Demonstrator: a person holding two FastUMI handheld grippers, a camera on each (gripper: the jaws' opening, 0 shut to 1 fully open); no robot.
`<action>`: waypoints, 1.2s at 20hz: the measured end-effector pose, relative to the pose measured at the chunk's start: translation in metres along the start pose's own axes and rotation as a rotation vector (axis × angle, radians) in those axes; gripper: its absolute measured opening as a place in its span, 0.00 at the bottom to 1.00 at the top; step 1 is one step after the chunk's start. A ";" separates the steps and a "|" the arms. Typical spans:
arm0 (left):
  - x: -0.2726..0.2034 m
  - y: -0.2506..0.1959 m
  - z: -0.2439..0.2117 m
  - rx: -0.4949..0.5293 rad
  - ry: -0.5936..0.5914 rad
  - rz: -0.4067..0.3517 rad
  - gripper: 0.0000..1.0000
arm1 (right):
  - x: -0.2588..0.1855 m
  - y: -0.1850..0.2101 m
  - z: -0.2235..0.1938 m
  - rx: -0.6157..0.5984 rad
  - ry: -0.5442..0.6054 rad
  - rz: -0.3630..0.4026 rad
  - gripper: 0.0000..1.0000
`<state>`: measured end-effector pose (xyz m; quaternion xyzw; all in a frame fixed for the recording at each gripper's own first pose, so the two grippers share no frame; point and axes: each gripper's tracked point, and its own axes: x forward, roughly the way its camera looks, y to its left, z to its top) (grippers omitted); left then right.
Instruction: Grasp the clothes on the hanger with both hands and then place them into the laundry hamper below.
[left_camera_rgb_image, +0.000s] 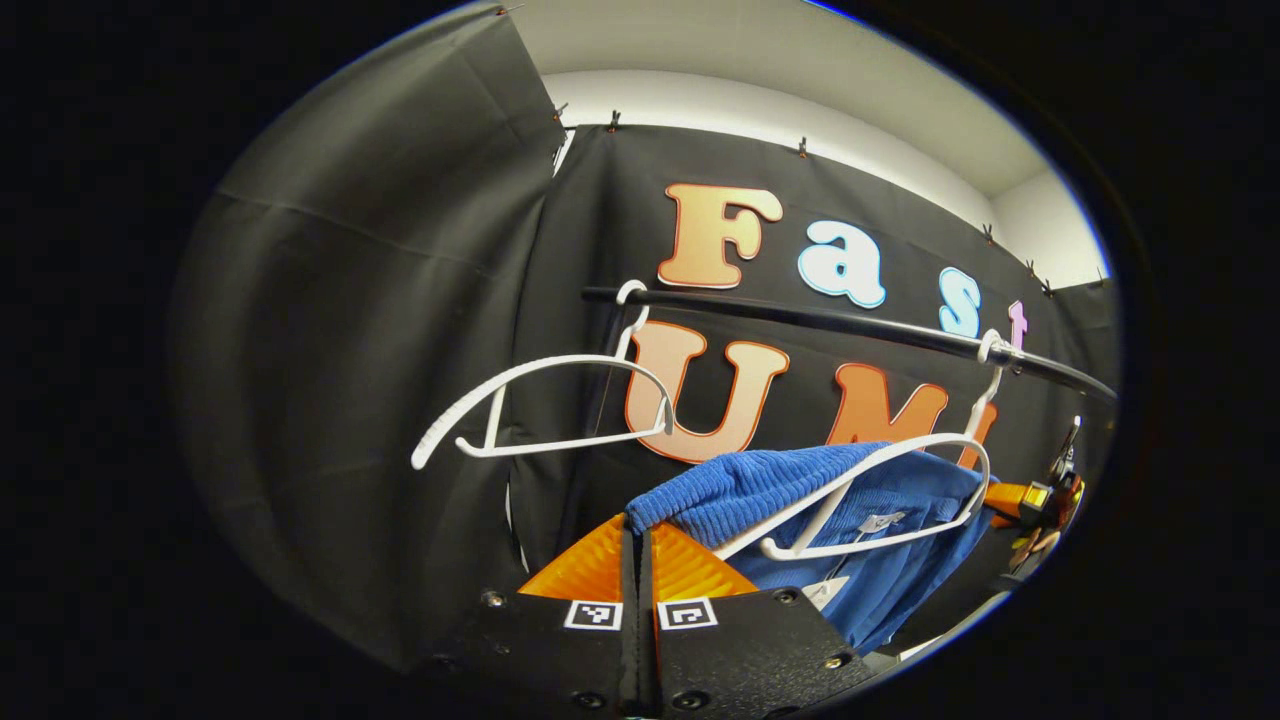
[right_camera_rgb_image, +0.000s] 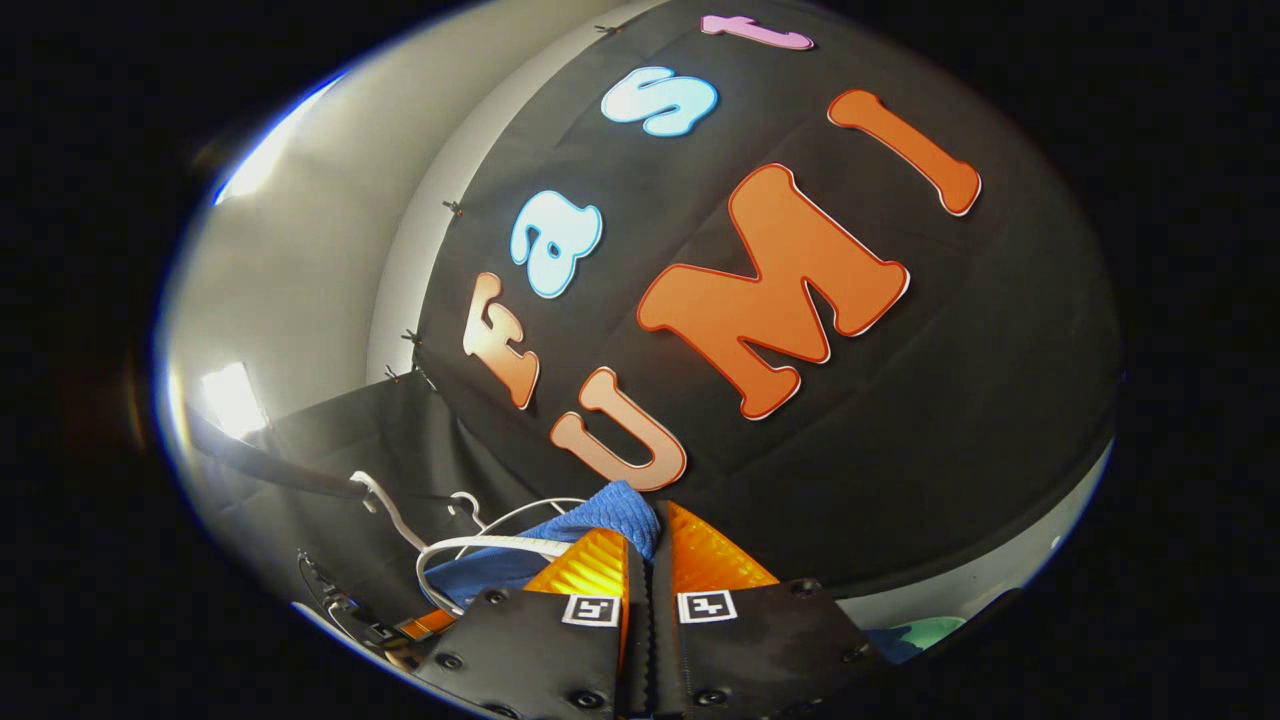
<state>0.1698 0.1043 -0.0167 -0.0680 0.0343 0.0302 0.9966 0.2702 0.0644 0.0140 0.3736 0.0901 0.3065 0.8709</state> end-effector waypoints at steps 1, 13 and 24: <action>0.002 0.002 0.000 -0.002 0.002 0.006 0.00 | -0.001 -0.001 0.007 -0.008 -0.019 -0.005 0.08; 0.011 -0.005 -0.044 -0.063 0.076 -0.024 0.00 | 0.000 -0.039 -0.007 0.046 -0.029 -0.074 0.07; -0.039 0.002 -0.077 -0.013 0.142 -0.006 0.00 | -0.046 -0.054 -0.067 0.051 0.004 -0.185 0.07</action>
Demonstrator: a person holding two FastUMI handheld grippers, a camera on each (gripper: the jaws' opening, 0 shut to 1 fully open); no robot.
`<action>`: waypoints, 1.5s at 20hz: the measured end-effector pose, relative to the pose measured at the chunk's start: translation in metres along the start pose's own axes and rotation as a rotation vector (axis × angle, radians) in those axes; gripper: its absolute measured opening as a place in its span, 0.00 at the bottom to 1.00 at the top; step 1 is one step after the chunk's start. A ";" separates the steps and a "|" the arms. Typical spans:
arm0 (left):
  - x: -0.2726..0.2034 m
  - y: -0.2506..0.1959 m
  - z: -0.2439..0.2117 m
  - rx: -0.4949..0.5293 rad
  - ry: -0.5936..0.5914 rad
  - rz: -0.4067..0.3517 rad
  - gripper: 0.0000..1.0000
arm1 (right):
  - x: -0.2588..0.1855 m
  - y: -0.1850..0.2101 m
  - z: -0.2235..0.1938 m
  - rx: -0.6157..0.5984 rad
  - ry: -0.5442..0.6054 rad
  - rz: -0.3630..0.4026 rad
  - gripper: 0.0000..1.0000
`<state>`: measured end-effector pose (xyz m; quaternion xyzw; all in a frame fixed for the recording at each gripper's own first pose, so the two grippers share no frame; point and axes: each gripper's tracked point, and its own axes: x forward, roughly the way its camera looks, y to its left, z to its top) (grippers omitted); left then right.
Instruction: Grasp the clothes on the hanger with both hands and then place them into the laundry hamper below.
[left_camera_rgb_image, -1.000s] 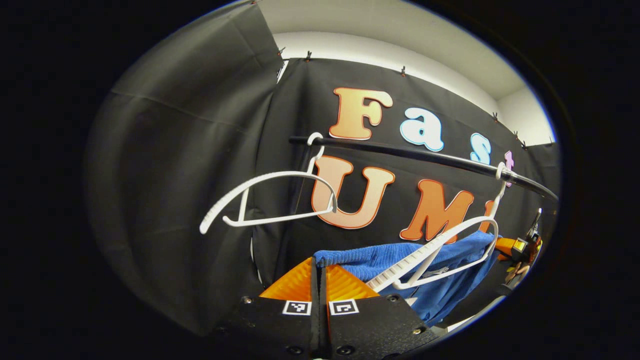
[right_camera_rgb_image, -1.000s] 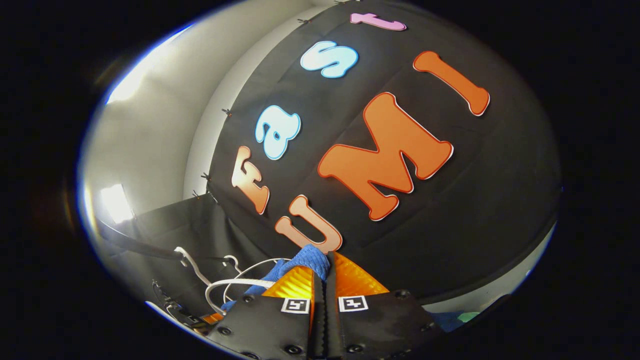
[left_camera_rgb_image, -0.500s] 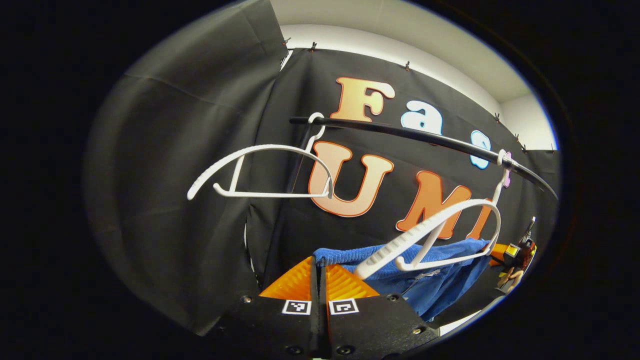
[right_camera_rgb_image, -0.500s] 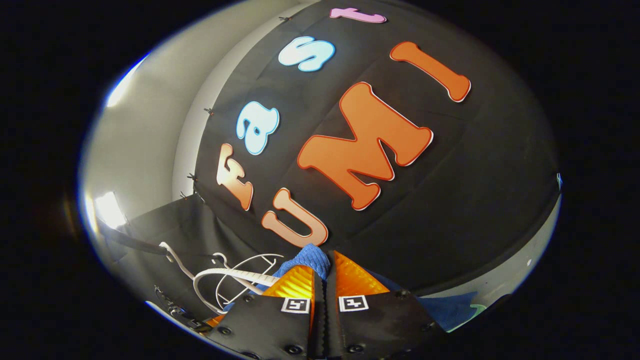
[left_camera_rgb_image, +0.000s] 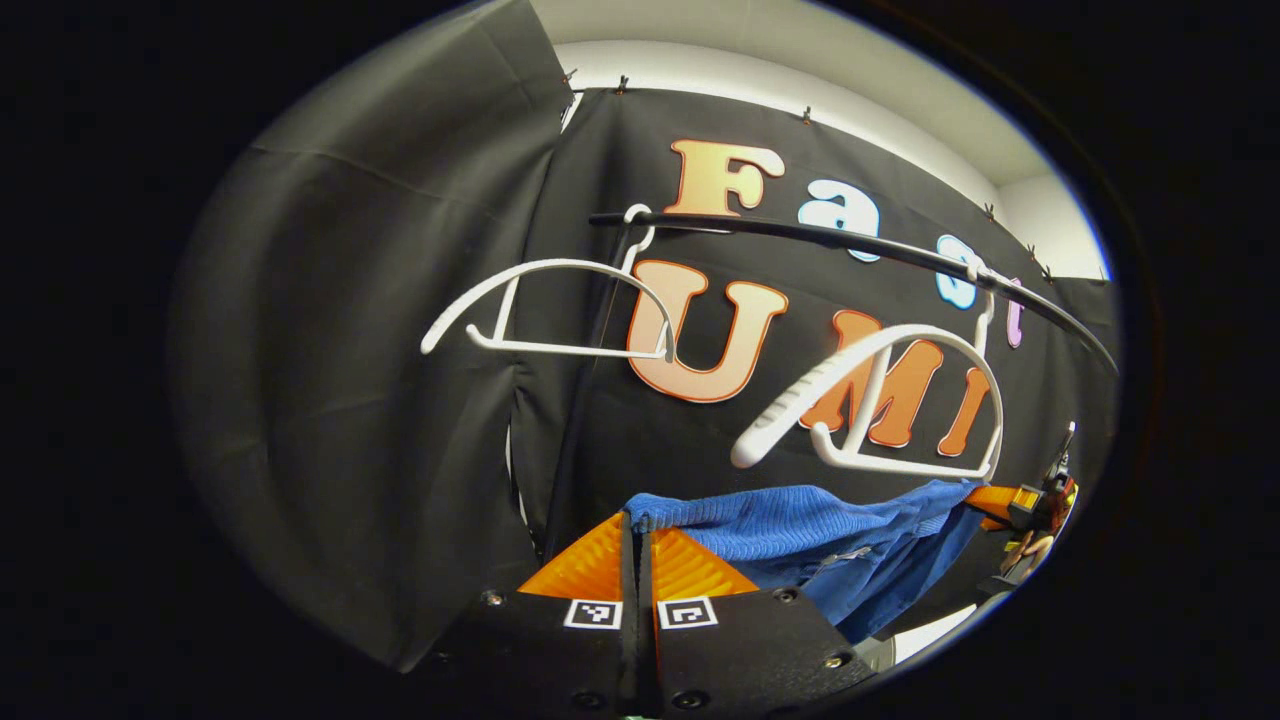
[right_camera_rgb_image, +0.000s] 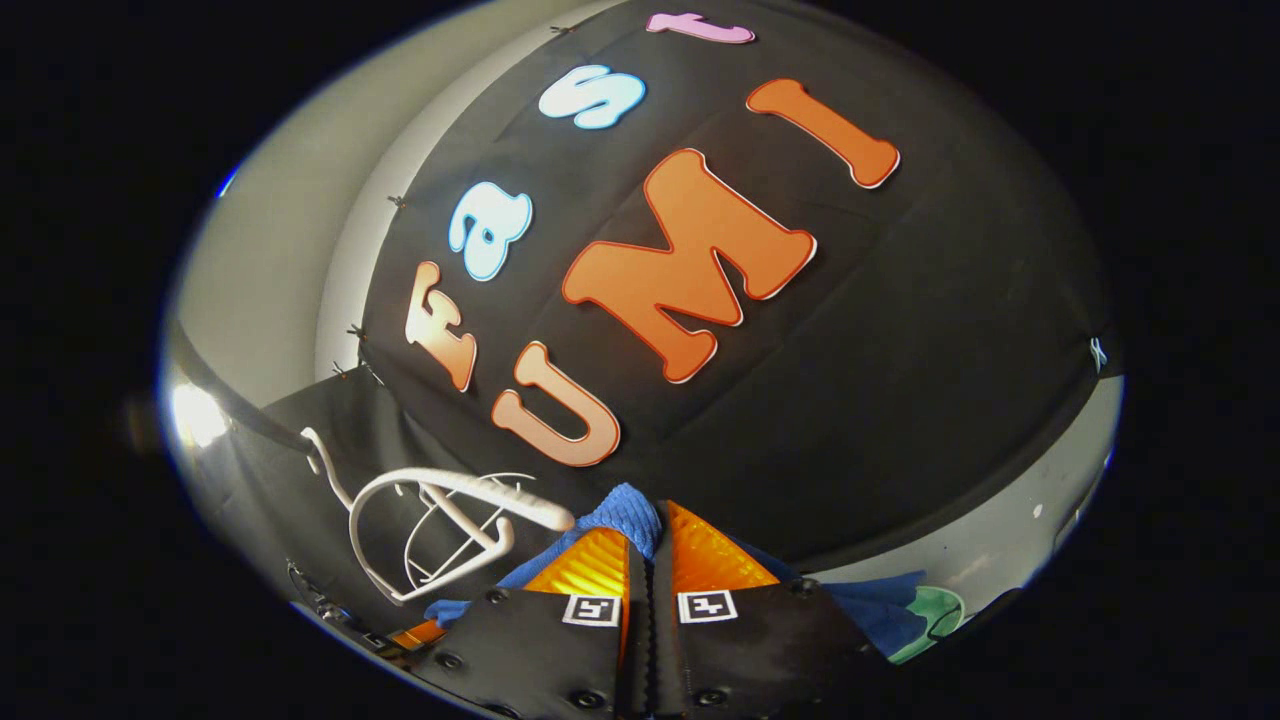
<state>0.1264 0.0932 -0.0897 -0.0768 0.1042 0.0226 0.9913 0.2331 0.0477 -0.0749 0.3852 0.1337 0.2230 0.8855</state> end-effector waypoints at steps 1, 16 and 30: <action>-0.004 -0.001 -0.004 0.009 0.011 -0.007 0.00 | -0.003 -0.002 -0.005 0.005 0.003 -0.010 0.07; -0.020 -0.083 -0.059 0.033 0.127 -0.190 0.00 | -0.047 -0.020 -0.085 -0.087 0.079 -0.131 0.08; -0.017 -0.195 -0.125 0.057 0.260 -0.394 0.00 | -0.086 -0.050 -0.116 -0.318 0.137 -0.286 0.08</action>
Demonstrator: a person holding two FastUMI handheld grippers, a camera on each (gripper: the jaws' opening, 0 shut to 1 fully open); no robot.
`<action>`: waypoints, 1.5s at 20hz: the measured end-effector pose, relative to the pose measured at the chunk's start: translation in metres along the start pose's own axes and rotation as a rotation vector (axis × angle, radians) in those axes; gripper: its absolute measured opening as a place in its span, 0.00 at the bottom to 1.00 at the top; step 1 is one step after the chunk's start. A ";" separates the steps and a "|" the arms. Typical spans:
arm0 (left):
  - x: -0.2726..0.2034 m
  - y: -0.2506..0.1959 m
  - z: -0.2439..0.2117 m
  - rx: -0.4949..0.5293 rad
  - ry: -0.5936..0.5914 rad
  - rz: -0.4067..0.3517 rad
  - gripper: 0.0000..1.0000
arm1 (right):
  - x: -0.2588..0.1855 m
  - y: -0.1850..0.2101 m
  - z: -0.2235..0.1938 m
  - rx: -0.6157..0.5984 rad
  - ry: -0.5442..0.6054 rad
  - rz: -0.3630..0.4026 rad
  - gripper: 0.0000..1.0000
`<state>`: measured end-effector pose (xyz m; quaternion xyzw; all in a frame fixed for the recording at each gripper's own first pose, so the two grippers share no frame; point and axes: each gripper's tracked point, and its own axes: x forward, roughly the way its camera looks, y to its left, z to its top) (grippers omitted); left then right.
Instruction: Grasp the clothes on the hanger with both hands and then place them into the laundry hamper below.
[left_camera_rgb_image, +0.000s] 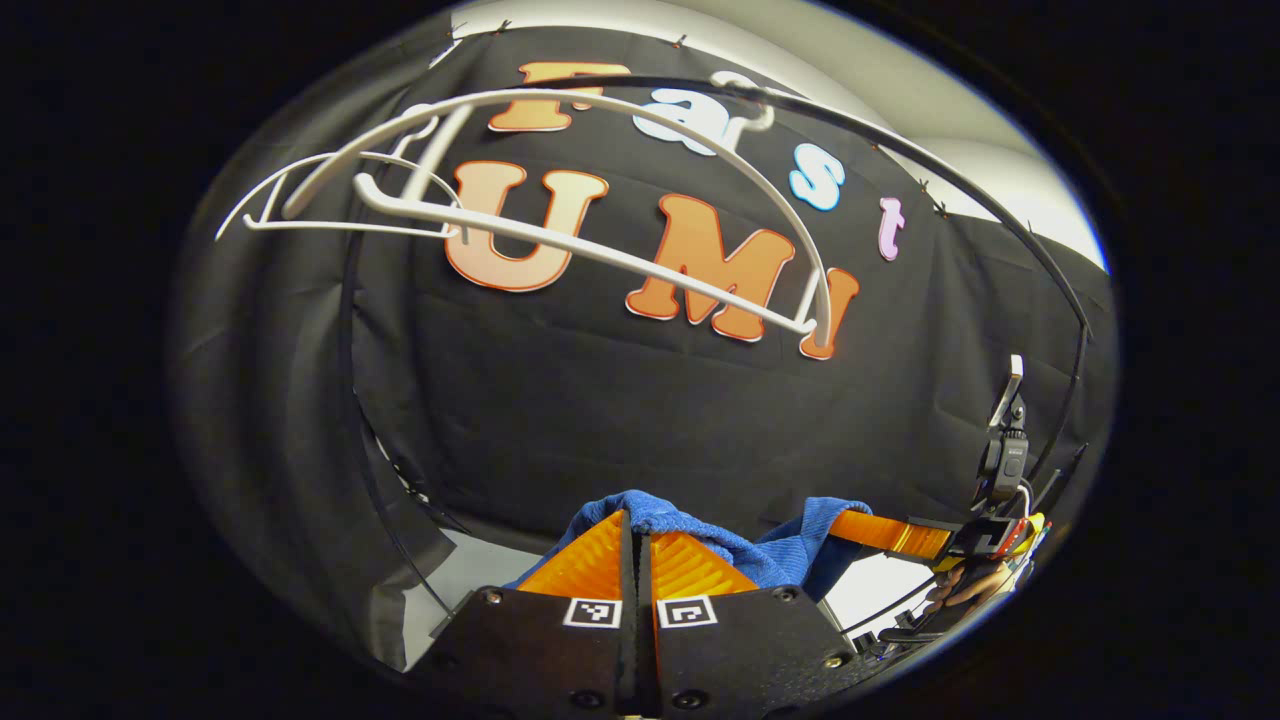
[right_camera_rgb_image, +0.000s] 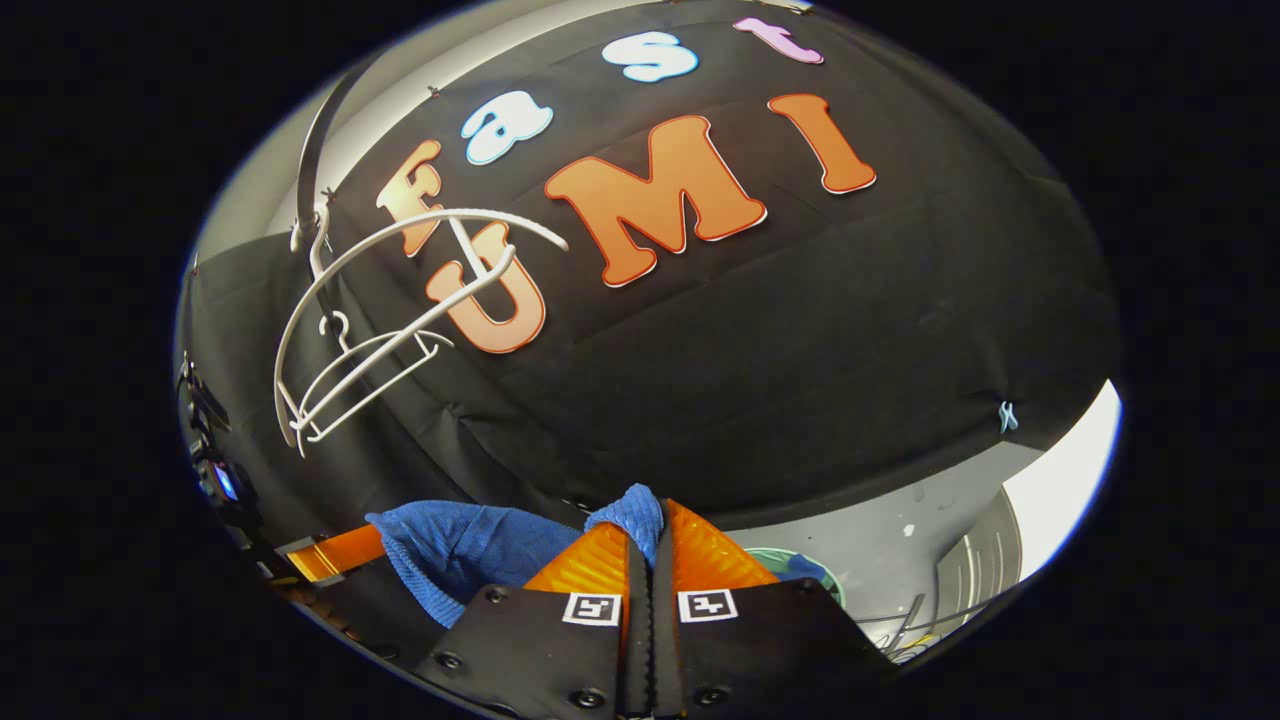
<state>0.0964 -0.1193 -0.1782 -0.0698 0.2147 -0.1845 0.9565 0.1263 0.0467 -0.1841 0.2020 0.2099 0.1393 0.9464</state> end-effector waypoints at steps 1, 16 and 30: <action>0.005 -0.005 -0.007 -0.001 0.018 -0.003 0.00 | 0.000 -0.002 -0.003 0.004 0.005 -0.007 0.07; 0.061 0.013 -0.092 0.027 0.227 0.074 0.00 | 0.032 -0.050 -0.076 -0.098 0.143 -0.169 0.08; 0.087 0.052 -0.193 0.099 0.468 0.145 0.00 | 0.066 -0.088 -0.177 -0.135 0.366 -0.271 0.08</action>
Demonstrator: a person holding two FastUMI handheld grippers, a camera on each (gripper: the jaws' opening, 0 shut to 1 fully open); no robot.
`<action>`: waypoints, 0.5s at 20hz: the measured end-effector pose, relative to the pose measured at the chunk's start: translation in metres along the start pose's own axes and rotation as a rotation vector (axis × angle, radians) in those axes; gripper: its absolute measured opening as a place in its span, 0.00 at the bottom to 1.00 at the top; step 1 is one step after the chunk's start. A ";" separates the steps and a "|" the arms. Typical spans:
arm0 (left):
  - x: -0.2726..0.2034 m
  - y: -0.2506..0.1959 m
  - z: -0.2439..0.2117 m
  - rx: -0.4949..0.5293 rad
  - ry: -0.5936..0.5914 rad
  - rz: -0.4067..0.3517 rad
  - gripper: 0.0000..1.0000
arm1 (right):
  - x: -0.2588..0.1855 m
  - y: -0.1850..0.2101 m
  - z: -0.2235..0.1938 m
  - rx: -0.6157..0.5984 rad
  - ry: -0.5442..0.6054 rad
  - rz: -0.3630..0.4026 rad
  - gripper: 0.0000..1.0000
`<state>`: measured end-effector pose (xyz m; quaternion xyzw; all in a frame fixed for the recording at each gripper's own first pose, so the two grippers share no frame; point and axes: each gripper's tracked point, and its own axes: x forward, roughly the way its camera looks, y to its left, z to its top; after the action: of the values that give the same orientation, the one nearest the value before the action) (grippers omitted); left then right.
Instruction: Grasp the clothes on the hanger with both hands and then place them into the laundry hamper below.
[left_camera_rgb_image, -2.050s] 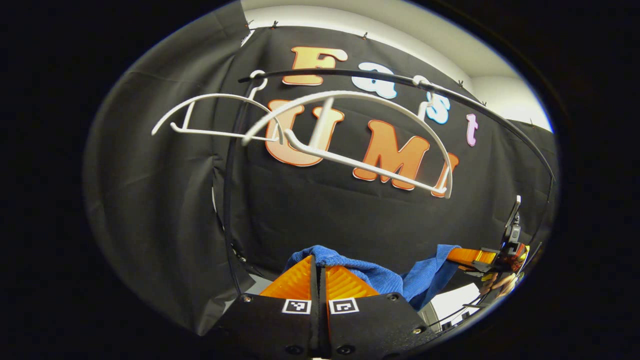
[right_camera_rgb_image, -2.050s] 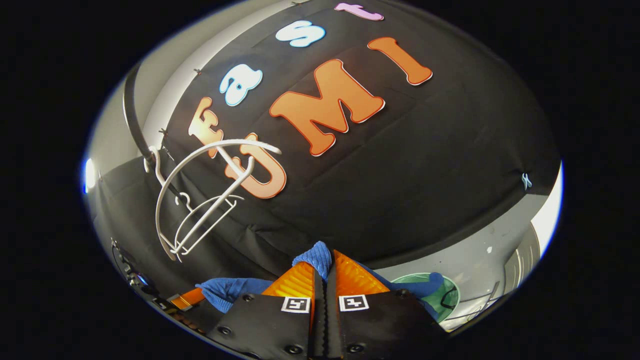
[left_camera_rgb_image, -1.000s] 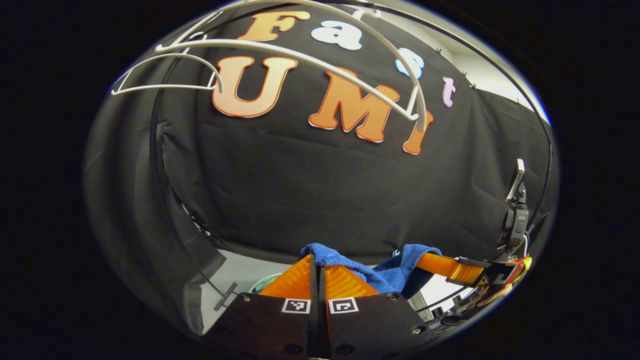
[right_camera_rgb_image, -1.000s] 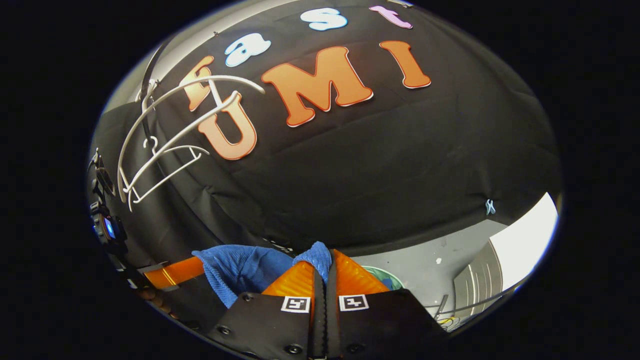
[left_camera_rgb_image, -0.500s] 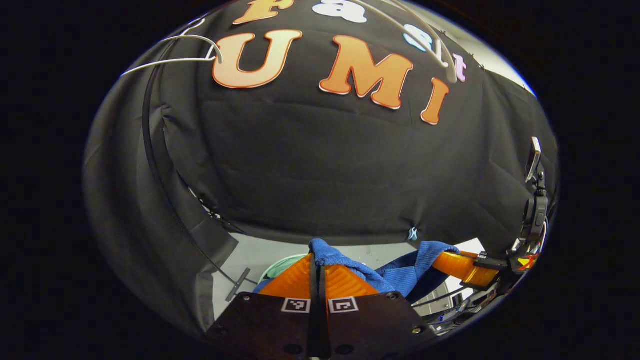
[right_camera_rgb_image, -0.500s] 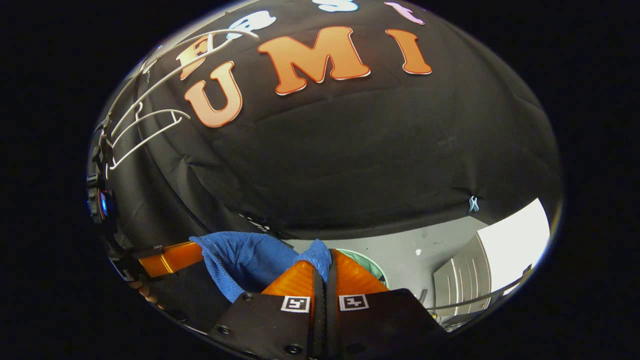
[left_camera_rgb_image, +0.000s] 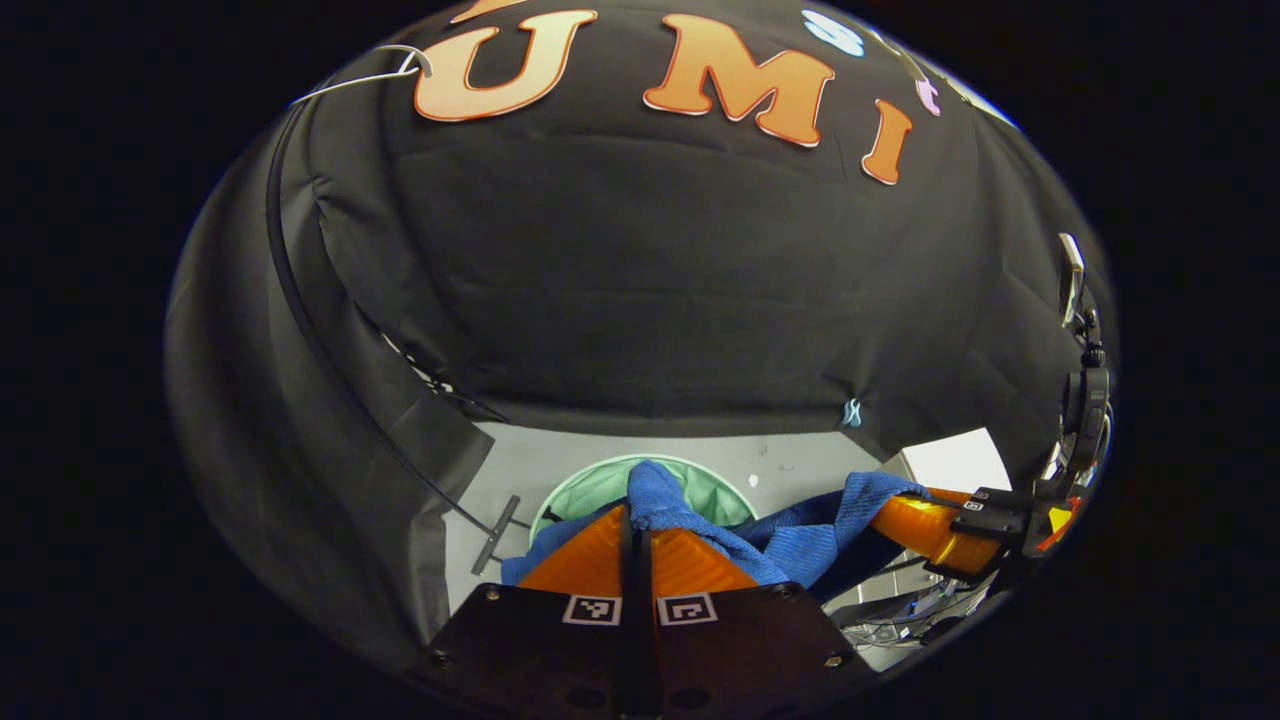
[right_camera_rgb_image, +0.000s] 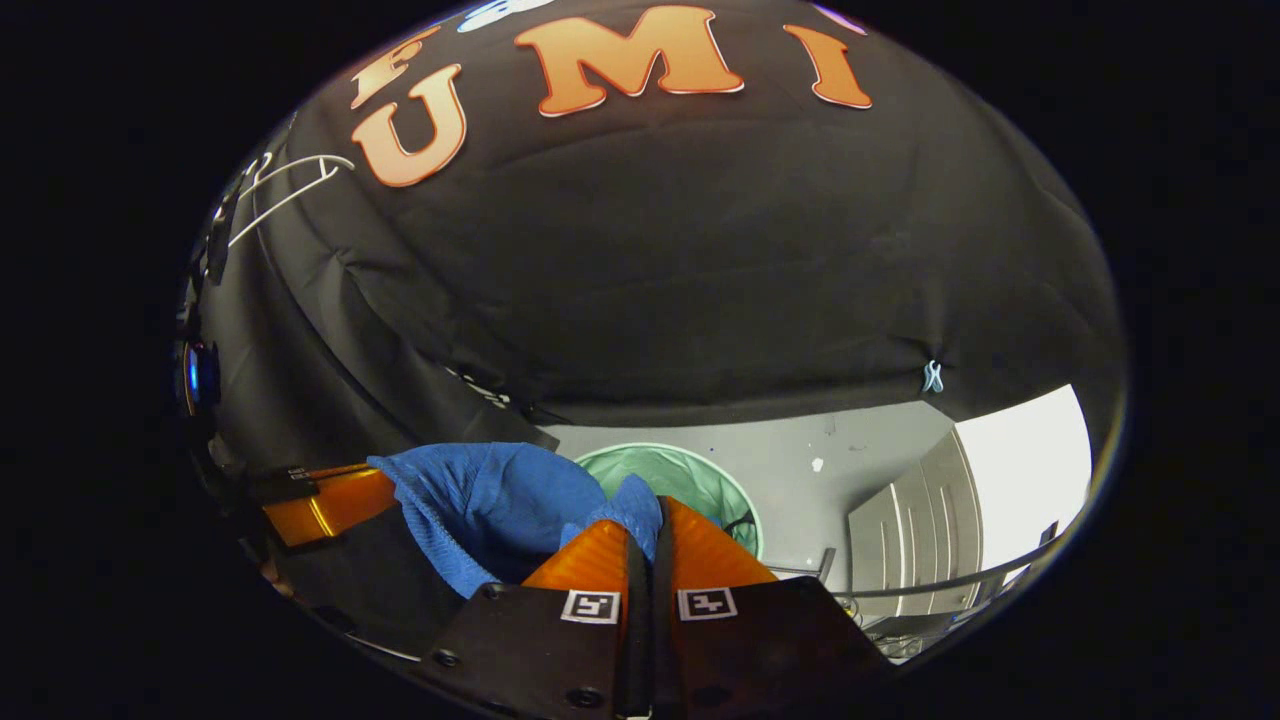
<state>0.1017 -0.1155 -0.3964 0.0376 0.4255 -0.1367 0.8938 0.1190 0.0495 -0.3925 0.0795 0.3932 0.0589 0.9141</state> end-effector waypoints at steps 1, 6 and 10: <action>0.004 0.002 -0.004 -0.002 0.015 0.004 0.00 | 0.004 0.000 -0.004 -0.002 0.012 -0.003 0.08; 0.015 0.011 -0.028 -0.005 0.114 0.026 0.00 | 0.018 0.000 -0.022 -0.016 0.075 -0.023 0.08; 0.021 0.018 -0.041 -0.016 0.176 0.045 0.03 | 0.026 -0.003 -0.036 -0.018 0.121 -0.045 0.08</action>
<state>0.0883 -0.0955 -0.4395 0.0517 0.5027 -0.1093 0.8559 0.1105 0.0549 -0.4359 0.0589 0.4489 0.0466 0.8904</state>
